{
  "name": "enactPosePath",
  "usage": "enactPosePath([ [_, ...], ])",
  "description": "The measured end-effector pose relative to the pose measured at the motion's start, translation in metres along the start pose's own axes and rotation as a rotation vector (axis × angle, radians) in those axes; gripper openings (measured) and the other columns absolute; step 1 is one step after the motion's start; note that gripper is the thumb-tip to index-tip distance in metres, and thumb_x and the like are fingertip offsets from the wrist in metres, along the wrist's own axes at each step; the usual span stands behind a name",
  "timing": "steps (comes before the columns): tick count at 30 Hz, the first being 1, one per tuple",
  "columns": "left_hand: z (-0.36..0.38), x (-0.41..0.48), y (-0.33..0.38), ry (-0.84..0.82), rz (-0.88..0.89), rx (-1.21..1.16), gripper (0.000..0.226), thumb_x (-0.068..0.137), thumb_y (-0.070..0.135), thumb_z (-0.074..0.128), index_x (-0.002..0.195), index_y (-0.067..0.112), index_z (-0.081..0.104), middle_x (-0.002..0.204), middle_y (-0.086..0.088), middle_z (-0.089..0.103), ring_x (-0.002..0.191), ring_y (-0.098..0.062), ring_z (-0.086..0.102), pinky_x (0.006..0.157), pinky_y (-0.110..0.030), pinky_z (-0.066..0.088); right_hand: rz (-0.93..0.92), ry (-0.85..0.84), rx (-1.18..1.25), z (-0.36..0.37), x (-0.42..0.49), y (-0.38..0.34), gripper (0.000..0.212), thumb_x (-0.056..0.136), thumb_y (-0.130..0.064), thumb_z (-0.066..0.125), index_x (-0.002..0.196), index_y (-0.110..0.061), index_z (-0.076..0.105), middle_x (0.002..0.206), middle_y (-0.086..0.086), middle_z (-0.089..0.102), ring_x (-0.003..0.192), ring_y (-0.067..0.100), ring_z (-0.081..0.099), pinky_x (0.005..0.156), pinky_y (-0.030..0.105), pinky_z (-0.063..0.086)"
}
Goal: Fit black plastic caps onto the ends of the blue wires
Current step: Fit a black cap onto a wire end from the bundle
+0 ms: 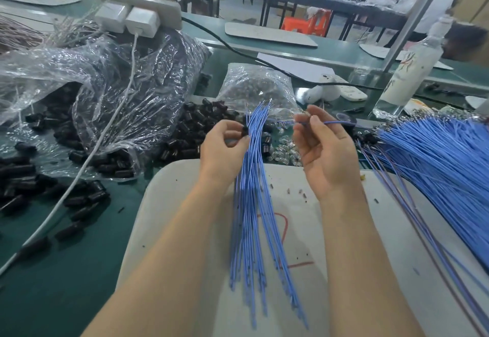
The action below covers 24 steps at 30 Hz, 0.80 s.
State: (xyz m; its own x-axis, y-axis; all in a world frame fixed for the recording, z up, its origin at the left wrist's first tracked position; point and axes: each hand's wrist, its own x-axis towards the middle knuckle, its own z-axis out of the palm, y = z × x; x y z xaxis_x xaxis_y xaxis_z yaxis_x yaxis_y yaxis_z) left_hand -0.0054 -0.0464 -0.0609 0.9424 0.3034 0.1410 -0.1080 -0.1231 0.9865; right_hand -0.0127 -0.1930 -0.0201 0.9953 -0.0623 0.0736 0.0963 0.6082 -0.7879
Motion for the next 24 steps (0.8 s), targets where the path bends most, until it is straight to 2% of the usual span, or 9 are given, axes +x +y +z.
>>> enactPosePath([
  [2, 0.002, 0.0, -0.004, -0.013, 0.068, 0.067, 0.026, 0.086, 0.004, 0.065, 0.083, 0.028, 0.055, 0.081, 0.009, 0.062, 0.076, -0.006, 0.06, 0.069, -0.008, 0.047, -0.09, 0.054, -0.147, 0.003, 0.0, 0.006, 0.017, 0.098, 0.001, 0.044, 0.094, -0.006, 0.06, 0.073, 0.004, 0.067, 0.063, 0.009, 0.064, 0.064, 0.018, 0.055],
  [5, 0.004, 0.0, -0.002, -0.026, 0.148, 0.135, 0.026, 0.084, 0.001, 0.063, 0.087, 0.026, 0.056, 0.082, 0.014, 0.062, 0.078, 0.001, 0.06, 0.069, -0.003, 0.044, -0.216, 0.112, -0.288, 0.004, 0.003, 0.012, 0.014, 0.098, -0.002, 0.047, 0.093, -0.008, 0.059, 0.076, 0.005, 0.066, 0.062, 0.009, 0.064, 0.064, 0.019, 0.054],
  [11, 0.003, 0.0, 0.0, -0.026, 0.176, 0.17, 0.025, 0.085, -0.001, 0.062, 0.088, 0.024, 0.055, 0.084, 0.013, 0.062, 0.081, 0.0, 0.062, 0.074, -0.008, 0.048, -0.27, 0.123, -0.389, 0.002, 0.002, 0.015, 0.013, 0.098, -0.004, 0.048, 0.094, -0.01, 0.059, 0.071, 0.001, 0.067, 0.06, 0.009, 0.064, 0.06, 0.019, 0.053],
  [16, 0.003, 0.0, 0.0, -0.004, 0.19, 0.227, 0.022, 0.085, 0.001, 0.062, 0.088, 0.022, 0.056, 0.084, 0.007, 0.064, 0.081, -0.007, 0.064, 0.076, -0.016, 0.051, -0.297, 0.122, -0.431, 0.001, 0.004, 0.016, 0.014, 0.097, -0.003, 0.048, 0.093, -0.011, 0.059, 0.065, -0.003, 0.068, 0.057, 0.008, 0.062, 0.057, 0.018, 0.052],
  [20, 0.004, 0.0, 0.0, -0.038, 0.237, 0.324, 0.02, 0.086, 0.0, 0.057, 0.095, 0.018, 0.062, 0.095, 0.001, 0.066, 0.086, -0.011, 0.062, 0.082, -0.02, 0.05, -0.313, 0.135, -0.472, 0.0, 0.005, 0.02, 0.013, 0.097, -0.003, 0.048, 0.093, -0.01, 0.058, 0.067, -0.003, 0.067, 0.058, 0.008, 0.063, 0.057, 0.018, 0.052],
  [24, 0.003, 0.0, 0.0, -0.05, 0.288, 0.421, 0.022, 0.088, 0.005, 0.059, 0.105, 0.017, 0.067, 0.1, 0.005, 0.063, 0.091, -0.012, 0.058, 0.086, -0.025, 0.047, -0.285, 0.14, -0.431, -0.001, 0.006, 0.02, 0.013, 0.097, -0.004, 0.048, 0.094, -0.01, 0.058, 0.067, -0.003, 0.067, 0.058, 0.008, 0.063, 0.058, 0.018, 0.052],
])
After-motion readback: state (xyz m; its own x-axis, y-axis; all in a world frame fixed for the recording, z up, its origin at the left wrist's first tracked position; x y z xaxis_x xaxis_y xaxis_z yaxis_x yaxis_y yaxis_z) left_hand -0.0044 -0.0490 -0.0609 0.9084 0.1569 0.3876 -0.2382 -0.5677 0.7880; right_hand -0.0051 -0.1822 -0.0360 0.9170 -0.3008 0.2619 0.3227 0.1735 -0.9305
